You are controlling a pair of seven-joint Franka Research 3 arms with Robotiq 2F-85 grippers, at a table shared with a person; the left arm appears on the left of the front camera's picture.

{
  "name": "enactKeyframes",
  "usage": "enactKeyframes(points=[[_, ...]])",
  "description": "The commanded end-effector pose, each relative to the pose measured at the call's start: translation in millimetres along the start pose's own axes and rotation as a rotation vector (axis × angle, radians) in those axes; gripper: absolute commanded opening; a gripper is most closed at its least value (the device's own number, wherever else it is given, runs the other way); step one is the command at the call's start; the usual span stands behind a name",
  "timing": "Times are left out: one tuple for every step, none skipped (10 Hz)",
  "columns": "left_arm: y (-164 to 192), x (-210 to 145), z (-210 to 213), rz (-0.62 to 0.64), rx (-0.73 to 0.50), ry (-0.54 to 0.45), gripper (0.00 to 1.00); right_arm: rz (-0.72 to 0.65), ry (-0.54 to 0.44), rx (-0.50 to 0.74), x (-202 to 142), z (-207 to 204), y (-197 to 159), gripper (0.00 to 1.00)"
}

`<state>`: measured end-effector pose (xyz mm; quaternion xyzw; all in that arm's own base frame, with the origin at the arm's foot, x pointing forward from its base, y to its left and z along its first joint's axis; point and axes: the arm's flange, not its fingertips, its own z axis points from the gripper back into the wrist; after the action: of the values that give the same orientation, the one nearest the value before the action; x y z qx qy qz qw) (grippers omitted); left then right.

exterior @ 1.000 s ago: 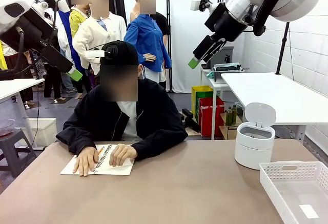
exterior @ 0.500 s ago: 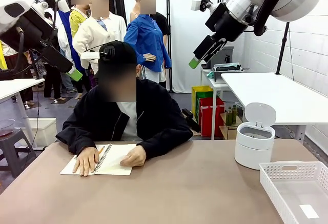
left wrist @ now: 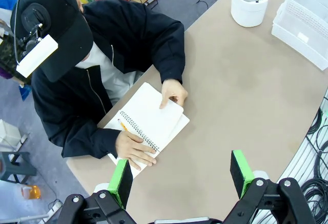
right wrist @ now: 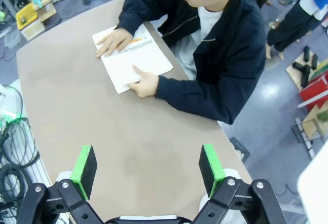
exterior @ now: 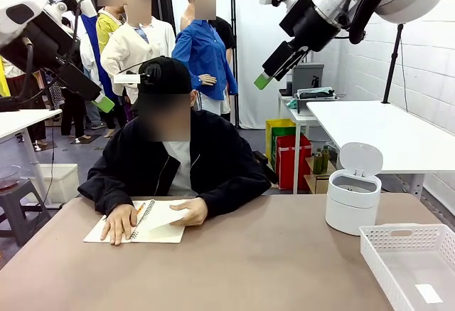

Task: Sort the paper based on its condition.
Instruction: If a person hands you a paper, place it in the Organizing basket , and if it's crumpled, put it in the Trash can.

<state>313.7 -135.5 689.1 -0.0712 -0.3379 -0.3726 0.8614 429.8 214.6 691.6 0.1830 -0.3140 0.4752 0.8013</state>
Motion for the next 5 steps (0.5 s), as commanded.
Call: enactKeyframes(points=[[0.0, -0.6, 0.5, 0.001, 0.0, 0.003, 1.0, 0.027, -0.02, 0.031, -6.1, -3.2, 2.5, 1.0], [0.0, -0.6, 0.5, 0.001, 0.0, 0.003, 1.0, 0.032, -0.016, 0.03, -6.5, -3.0, 4.6, 1.0], [0.0, -0.6, 0.5, 0.001, 0.0, 0.003, 1.0, 0.037, -0.016, 0.025, -7.2, -3.8, 3.9, 1.0], [0.0, -0.6, 0.5, 0.001, 0.0, 0.003, 1.0, 0.008, 0.002, 0.003, 0.7, -1.2, 2.4, 1.0], [0.0, -0.6, 0.5, 0.001, 0.0, 0.003, 1.0, 0.008, 0.002, 0.003, 0.7, -1.2, 2.4, 1.0]])
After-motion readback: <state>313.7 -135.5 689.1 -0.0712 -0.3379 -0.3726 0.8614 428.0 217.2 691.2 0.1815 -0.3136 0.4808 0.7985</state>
